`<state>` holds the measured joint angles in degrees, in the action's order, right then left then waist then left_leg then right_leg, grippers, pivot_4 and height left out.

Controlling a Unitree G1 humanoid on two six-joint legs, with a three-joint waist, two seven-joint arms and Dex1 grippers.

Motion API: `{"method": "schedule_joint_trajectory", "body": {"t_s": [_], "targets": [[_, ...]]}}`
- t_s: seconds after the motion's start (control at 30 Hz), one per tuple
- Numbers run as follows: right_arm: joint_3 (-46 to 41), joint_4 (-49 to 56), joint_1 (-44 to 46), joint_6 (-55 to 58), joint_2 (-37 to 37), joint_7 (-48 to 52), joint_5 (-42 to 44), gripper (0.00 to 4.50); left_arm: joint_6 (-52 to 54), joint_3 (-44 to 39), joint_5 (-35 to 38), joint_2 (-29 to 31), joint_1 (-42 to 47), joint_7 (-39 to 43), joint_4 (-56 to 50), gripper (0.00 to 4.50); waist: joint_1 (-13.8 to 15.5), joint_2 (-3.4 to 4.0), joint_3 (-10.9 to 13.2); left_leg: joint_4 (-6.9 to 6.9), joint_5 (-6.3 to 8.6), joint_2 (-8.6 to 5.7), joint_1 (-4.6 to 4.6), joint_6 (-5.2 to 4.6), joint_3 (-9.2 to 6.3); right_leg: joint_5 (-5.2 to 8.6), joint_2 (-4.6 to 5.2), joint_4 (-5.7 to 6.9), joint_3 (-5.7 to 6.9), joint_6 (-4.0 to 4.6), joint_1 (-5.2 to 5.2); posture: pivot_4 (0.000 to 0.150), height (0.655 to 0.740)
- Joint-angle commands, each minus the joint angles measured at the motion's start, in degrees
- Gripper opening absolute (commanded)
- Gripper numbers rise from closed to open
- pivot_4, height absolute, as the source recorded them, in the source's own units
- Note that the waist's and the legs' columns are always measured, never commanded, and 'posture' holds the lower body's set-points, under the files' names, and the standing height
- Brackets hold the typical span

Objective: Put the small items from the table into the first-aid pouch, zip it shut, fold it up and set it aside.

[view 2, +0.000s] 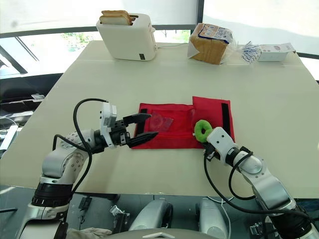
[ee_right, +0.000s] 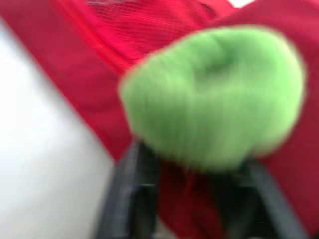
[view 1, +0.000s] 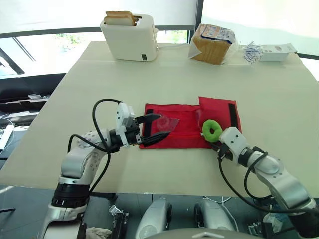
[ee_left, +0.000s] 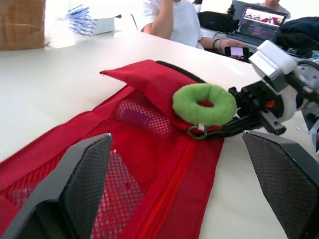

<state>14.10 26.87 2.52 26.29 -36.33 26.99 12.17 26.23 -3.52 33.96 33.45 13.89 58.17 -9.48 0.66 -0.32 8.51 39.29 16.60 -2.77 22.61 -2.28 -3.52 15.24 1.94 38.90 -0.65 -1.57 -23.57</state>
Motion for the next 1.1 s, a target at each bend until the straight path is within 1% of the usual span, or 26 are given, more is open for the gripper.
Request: {"method": "schedule_joint_trajectory", "body": {"t_s": [0.03, 0.13, 0.23, 0.37, 0.47, 0.53, 0.6, 0.67, 0.7, 0.77, 0.8, 0.87, 0.93, 1.0, 1.1], "targets": [[-5.50, 8.66, -3.17, 2.07, -2.71, 6.60, 7.58, 3.06, 1.83, -2.85, 2.14, 1.11, -0.47, -0.77, -1.39, 4.50, 0.12, 0.01, 0.00, 0.00, 0.00, 0.00, 0.01, 0.00, -0.01, 0.00, 0.00, 0.00, 0.01, 0.00, 0.00, 0.150, 0.7400], [-9.68, 14.16, -5.97, 3.83, -5.81, 10.35, 12.16, 3.06, 3.11, -3.64, 2.56, 1.86, -0.96, -0.65, -0.91, 4.50, 0.11, 0.00, 0.00, 0.01, 0.01, 0.00, 0.02, -0.02, -0.03, 0.00, 0.01, -0.02, 0.03, 0.00, 0.02, 0.150, 0.7400], [-13.83, 18.48, -7.90, 5.10, -8.00, 11.73, 14.96, 3.06, 4.36, -4.40, 3.17, 1.99, -0.70, -0.69, 0.58, 4.50, 0.11, -0.01, -0.01, 0.01, 0.02, 0.00, 0.02, -0.03, -0.03, 0.00, 0.02, -0.01, 0.03, -0.01, 0.02, 0.150, 0.7400], [-19.53, 22.99, -10.16, 9.98, -8.34, 12.78, 26.07, 3.06, 5.24, -4.02, 3.09, 1.07, 1.62, -1.58, 3.32, 4.50, 0.13, -0.03, 0.00, -0.02, 0.02, 0.00, 0.01, -0.03, -0.06, 0.00, 0.02, -0.01, 0.07, 0.00, 0.02, 0.150, 0.7400], [-21.93, 22.81, -9.33, 13.97, -7.16, 10.36, 33.21, 3.06, 5.90, -2.73, 3.02, 1.09, 2.69, -0.67, 3.26, 4.50, 0.12, -0.10, 0.00, -0.01, 0.02, 0.00, 0.02, -0.03, -0.06, 0.00, 0.03, -0.01, 0.06, -0.01, 0.02, 0.150, 0.7400], [-24.43, 23.20, -9.73, 15.75, -8.27, 10.90, 38.40, 3.06, 6.46, -2.43, 3.28, 1.54, 3.28, 0.17, 3.13, 4.50, 0.12, -0.10, 0.01, -0.01, 0.02, -0.01, 0.02, -0.04, -0.04, 0.00, 0.05, -0.02, 0.05, 0.00, 0.03, 0.150, 0.7400], [-28.64, 22.50, -7.89, 17.07, -9.58, 10.14, 44.93, 3.06, 7.66, -2.19, 4.09, 2.36, 3.97, 1.44, 1.89, 4.50, 0.12, -0.11, 0.03, -0.02, 0.02, -0.01, 0.03, -0.03, -0.05, 0.00, 0.05, -0.02, 0.05, 0.00, 0.02, 0.150, 0.7400], [-28.97, 20.91, -3.34, 18.10, -10.86, 8.53, 45.29, 3.06, 8.71, -2.00, 4.68, 3.98, 4.51, 3.68, 0.76, 4.50, -0.07, -0.14, 0.05, -0.01, 0.02, 0.00, 0.05, -0.03, -0.05, 0.00, 0.05, -0.02, 0.06, 0.00, 0.02, 0.150, 0.7400], [-27.37, 19.21, -0.55, 18.73, -11.76, 7.59, 42.65, 3.06, 8.53, -1.75, 4.56, 4.93, 4.58, 5.12, 0.51, 4.50, -0.29, -0.17, 0.06, 0.00, 0.02, 0.00, 0.04, -0.03, -0.04, -0.01, 0.05, -0.01, 0.06, 0.00, 0.02, 0.150, 0.7400], [-20.97, 14.03, 5.81, 15.83, -16.26, 9.64, 31.39, 3.06, 7.76, -0.93, 4.37, 6.86, 4.69, 8.17, -0.56, 4.50, -0.44, -0.16, 0.07, -0.01, 0.02, 0.00, 0.01, -0.03, -0.03, -0.01, 0.04, 0.00, 0.06, 0.01, 0.02, 0.150, 0.7400], [-18.34, 11.70, 8.48, 14.18, -17.78, 11.18, 27.38, 3.06, 7.51, -0.64, 4.44, 7.48, 4.72, 9.17, -1.01, 4.50, -0.52, -0.15, 0.07, -0.03, 0.01, 0.00, 0.01, -0.02, -0.02, -0.01, 0.04, -0.01, 0.06, 0.02, 0.01, 0.150, 0.7400], [-14.34, 7.83, 12.90, 11.64, -18.52, 13.17, 22.74, 3.06, 7.63, -0.96, 4.98, 8.25, 4.46, 10.24, -1.42, 4.50, -0.52, -0.15, 0.07, -0.07, 0.01, -0.01, 0.02, -0.01, -0.01, 0.00, 0.04, -0.05, 0.08, 0.03, -0.01, 0.150, 0.7400], [-8.23, 1.56, 18.29, 6.13, -20.52, 17.66, 14.30, 3.06, 8.39, -1.63, 5.73, 8.60, 4.30, 10.05, -2.42, 4.50, -0.62, -0.13, 0.11, -0.07, 0.00, 0.01, 0.05, 0.00, -0.02, 0.01, 0.04, -0.07, 0.10, 0.04, -0.01, 0.150, 0.7400], [-4.32, -4.55, 22.56, 1.82, -20.61, 21.21, 8.83, 3.06, 8.72, -1.79, 6.02, 8.26, 4.37, 9.26, -2.92, 4.50, -0.66, -0.16, 0.16, -0.06, 0.00, 0.00, 0.11, 0.00, 0.00, 0.00, 0.05, -0.10, 0.07, 0.03, -0.04, 0.150, 0.7400], [-0.99, -12.04, 27.36, -2.02, -17.89, 23.82, 4.32, 3.06, 7.82, -1.40, 5.41, 7.26, 3.55, 8.45, -2.98, 4.50, -0.75, -0.17, 0.17, -0.01, 0.01, 0.00, 0.11, -0.01, 0.00, 0.00, 0.06, -0.10, 0.07, 0.02, -0.03, 0.150, 0.7400]]}}
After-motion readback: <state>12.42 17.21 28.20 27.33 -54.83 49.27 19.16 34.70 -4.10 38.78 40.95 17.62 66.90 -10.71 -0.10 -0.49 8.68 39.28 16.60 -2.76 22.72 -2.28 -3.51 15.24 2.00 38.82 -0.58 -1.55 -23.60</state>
